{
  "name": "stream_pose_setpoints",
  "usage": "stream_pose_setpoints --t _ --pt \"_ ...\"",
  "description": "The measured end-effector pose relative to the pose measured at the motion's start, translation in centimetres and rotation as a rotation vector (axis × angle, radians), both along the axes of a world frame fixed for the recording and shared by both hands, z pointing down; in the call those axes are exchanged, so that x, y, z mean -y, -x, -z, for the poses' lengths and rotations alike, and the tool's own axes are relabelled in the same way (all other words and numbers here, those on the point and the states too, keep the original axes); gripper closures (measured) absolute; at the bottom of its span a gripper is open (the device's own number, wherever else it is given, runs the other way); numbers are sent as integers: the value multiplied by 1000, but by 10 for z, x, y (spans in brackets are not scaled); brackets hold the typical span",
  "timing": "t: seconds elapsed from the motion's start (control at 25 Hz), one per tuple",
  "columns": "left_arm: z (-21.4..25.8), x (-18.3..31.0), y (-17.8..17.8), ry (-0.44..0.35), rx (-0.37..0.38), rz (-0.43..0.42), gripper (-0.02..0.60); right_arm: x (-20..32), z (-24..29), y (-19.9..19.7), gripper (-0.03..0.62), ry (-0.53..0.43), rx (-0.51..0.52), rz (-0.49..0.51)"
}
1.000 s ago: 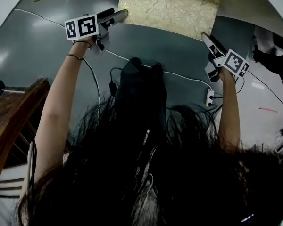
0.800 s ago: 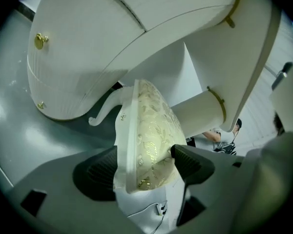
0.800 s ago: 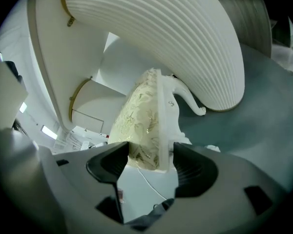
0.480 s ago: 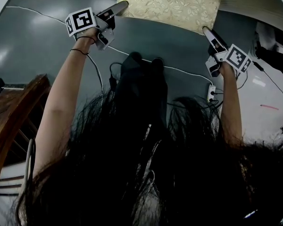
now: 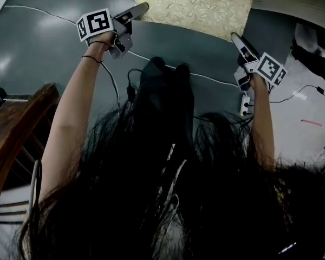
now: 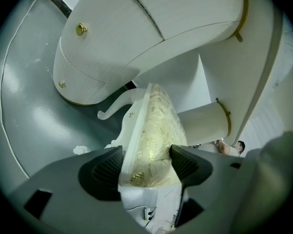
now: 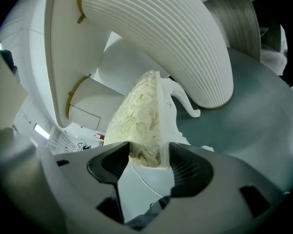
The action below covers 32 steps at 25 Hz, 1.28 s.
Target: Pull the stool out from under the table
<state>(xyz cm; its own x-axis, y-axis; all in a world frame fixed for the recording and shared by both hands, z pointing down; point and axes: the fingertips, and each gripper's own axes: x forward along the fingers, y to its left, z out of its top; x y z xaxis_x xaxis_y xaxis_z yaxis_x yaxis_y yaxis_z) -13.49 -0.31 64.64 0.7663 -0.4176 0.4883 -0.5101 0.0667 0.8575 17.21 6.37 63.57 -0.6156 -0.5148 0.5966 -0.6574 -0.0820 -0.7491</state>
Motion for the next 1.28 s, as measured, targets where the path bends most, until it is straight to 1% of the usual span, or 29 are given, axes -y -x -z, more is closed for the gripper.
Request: stream_pose_setpoints --t 0.24,0.4,0.52,0.68,0.8,0.88,0.96,1.16,1.28 --pt "-6 0 -2 67 10 -33 267 0 -6 2 327 61 -4 3" --pt "-2 0 -3 79 17 -47 267 0 -2 1 327 53 -16 -15" --pt "-2 0 -2 79 16 -63 264 0 -2 2 327 47 -21 -6" --pt "-4 0 -4 84 45 -109 256 -5 -11 3 327 34 -5 -10" --pt "-6 2 -7 141 64 -135 249 -4 -15 -3 327 82 -22 -18" --pt "-7 0 -7 186 68 -144 247 -5 -15 -6 327 123 -37 -3" --pt "-7 -2 -7 219 72 -151 245 -4 -10 0 327 156 -13 22" --pt "-9 -1 -7 282 87 -185 241 -9 -11 0 327 240 -9 42" --pt "-7 1 -7 302 99 -208 236 -15 -8 4 327 295 3 58"
